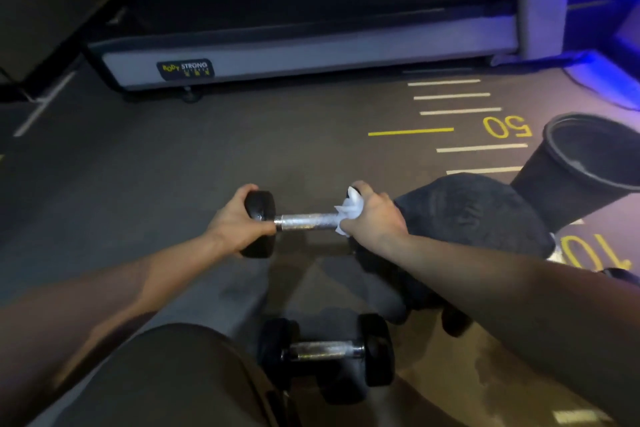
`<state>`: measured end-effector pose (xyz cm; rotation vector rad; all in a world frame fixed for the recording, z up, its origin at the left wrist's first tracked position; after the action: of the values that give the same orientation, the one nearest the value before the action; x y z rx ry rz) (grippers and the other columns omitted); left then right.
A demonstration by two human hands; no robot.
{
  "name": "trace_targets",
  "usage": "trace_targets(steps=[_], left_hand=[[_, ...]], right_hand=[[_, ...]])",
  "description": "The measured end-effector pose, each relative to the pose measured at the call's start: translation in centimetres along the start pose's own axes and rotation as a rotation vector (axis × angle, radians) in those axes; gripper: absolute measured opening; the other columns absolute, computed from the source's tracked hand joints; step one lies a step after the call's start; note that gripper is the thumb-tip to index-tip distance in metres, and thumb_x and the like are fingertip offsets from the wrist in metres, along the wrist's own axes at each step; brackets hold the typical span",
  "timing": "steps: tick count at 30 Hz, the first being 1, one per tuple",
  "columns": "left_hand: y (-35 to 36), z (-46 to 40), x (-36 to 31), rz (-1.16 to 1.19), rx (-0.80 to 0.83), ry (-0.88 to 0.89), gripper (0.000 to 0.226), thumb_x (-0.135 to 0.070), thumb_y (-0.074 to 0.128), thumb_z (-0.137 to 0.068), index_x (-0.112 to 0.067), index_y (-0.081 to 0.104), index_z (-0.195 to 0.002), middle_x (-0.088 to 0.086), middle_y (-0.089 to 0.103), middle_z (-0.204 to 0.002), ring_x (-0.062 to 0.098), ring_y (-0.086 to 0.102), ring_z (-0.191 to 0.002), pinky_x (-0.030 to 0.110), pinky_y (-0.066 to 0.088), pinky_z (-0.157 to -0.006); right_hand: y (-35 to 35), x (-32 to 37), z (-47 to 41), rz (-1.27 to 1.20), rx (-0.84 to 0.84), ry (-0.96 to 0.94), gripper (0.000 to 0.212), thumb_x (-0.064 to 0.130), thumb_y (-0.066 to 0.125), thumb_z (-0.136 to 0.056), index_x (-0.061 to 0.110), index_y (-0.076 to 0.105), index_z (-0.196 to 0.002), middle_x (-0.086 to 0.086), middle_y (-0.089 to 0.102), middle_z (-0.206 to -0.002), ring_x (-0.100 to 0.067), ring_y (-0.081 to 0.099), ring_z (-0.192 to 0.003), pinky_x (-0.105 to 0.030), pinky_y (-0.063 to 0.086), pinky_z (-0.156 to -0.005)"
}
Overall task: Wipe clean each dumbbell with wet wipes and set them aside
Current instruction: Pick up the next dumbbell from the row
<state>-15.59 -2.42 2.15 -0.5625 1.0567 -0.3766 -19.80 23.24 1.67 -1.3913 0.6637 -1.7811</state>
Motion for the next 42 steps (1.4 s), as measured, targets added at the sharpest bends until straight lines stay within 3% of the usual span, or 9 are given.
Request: trace_targets(steps=[4, 9, 12, 19, 23, 32, 36, 40, 42], left_hand=[[-2.9, 2.3, -6.0, 0.004, -0.065, 0.099, 0.086, -0.032, 0.08, -0.053, -0.049, 0.044, -0.13, -0.003, 0.062, -0.116, 0.027, 0.065, -0.096, 0.046, 0.06, -0.048], [-3.5, 5.9, -14.0, -0.037, -0.117, 0.258, 0.088, -0.04, 0.079, -0.053, -0.05, 0.044, -0.134, -0.005, 0.062, -0.118, 0.025, 0.064, -0.098, 0.037, 0.061, -0.063], [-1.3, 7.8, -16.9, 0.021, -0.134, 0.296, 0.081, -0.028, 0.08, -0.064, -0.05, 0.045, -0.133, -0.007, 0.062, -0.114, 0.022, 0.063, -0.096, 0.037, 0.06, -0.071], [5.9, 10.4, -20.8, 0.061, -0.056, 0.371, 0.082, -0.031, 0.078, -0.058, -0.052, 0.046, -0.131, -0.009, 0.064, -0.112, 0.022, 0.065, -0.094, 0.035, 0.058, -0.069], [9.6, 10.3, -23.1, 0.042, -0.027, 0.42, 0.079, -0.026, 0.08, -0.064, -0.047, 0.048, -0.134, -0.007, 0.063, -0.115, 0.019, 0.062, -0.097, 0.037, 0.059, -0.079], [14.1, 8.0, -25.1, 0.036, 0.023, 0.422, 0.08, -0.023, 0.081, -0.066, -0.044, 0.048, -0.136, -0.006, 0.061, -0.121, 0.018, 0.059, -0.101, 0.027, 0.053, -0.08], [14.8, 7.3, -24.8, -0.009, 0.03, 0.415, 0.079, -0.026, 0.079, -0.069, -0.046, 0.045, -0.138, -0.007, 0.061, -0.12, 0.019, 0.059, -0.1, 0.019, 0.048, -0.061], [15.0, 7.3, -24.3, -0.131, -0.003, 0.469, 0.078, -0.038, 0.077, -0.069, -0.051, 0.04, -0.136, -0.004, 0.065, -0.121, 0.025, 0.061, -0.11, 0.031, 0.051, -0.09], [15.2, 7.4, -24.2, -0.161, 0.004, 0.495, 0.078, -0.038, 0.077, -0.071, -0.049, 0.038, -0.138, -0.002, 0.065, -0.123, 0.028, 0.061, -0.112, 0.034, 0.051, -0.093]], right_hand=[[-5.4, 2.2, 1.7, -0.041, -0.119, -0.036, 0.077, 0.037, 0.077, -0.067, 0.04, 0.04, -0.135, -0.009, 0.053, -0.121, -0.033, 0.057, -0.109, -0.031, 0.039, -0.078], [-12.3, 1.2, 4.9, -0.137, -0.25, -0.046, 0.073, 0.034, 0.075, -0.069, 0.04, 0.043, -0.134, -0.008, 0.054, -0.12, -0.031, 0.055, -0.105, -0.031, 0.039, -0.078], [-16.2, -0.7, 7.0, -0.126, -0.326, -0.051, 0.061, 0.032, 0.073, -0.069, 0.038, 0.047, -0.124, -0.009, 0.056, -0.115, -0.029, 0.051, -0.09, -0.031, 0.037, -0.073], [-21.4, -7.6, 10.9, -0.048, -0.415, -0.009, 0.067, 0.036, 0.069, -0.065, 0.038, 0.046, -0.128, -0.01, 0.058, -0.115, -0.037, 0.059, -0.102, -0.036, 0.046, -0.078], [-23.2, -11.2, 11.7, -0.046, -0.47, 0.018, 0.072, 0.032, 0.07, -0.066, 0.037, 0.044, -0.134, -0.012, 0.054, -0.131, -0.035, 0.057, -0.111, -0.037, 0.047, -0.082], [-24.8, -15.1, 9.8, -0.007, -0.49, 0.073, 0.072, 0.033, 0.069, -0.068, 0.036, 0.043, -0.135, -0.011, 0.061, -0.115, -0.036, 0.06, -0.099, -0.033, 0.043, -0.071], [-23.9, -16.0, 8.7, -0.039, -0.445, 0.093, 0.067, 0.032, 0.069, -0.068, 0.036, 0.045, -0.13, -0.011, 0.06, -0.113, -0.036, 0.059, -0.092, -0.033, 0.042, -0.069], [-22.6, -17.2, 8.4, -0.07, -0.404, 0.124, 0.066, 0.03, 0.07, -0.073, 0.037, 0.042, -0.132, -0.012, 0.054, -0.12, -0.037, 0.058, -0.096, -0.032, 0.039, -0.073], [-22.6, -17.5, 8.6, -0.061, -0.402, 0.112, 0.068, 0.029, 0.07, -0.076, 0.035, 0.04, -0.136, -0.015, 0.052, -0.124, -0.038, 0.057, -0.1, -0.032, 0.039, -0.075]])
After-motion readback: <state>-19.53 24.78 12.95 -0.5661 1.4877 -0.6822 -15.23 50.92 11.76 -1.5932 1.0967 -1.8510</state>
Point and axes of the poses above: each hand's wrist, its own z-axis away from the middle knuckle, its own y-axis out of the palm, x = y × z, the point moved 5 cm from there along -z, towards the middle knuckle
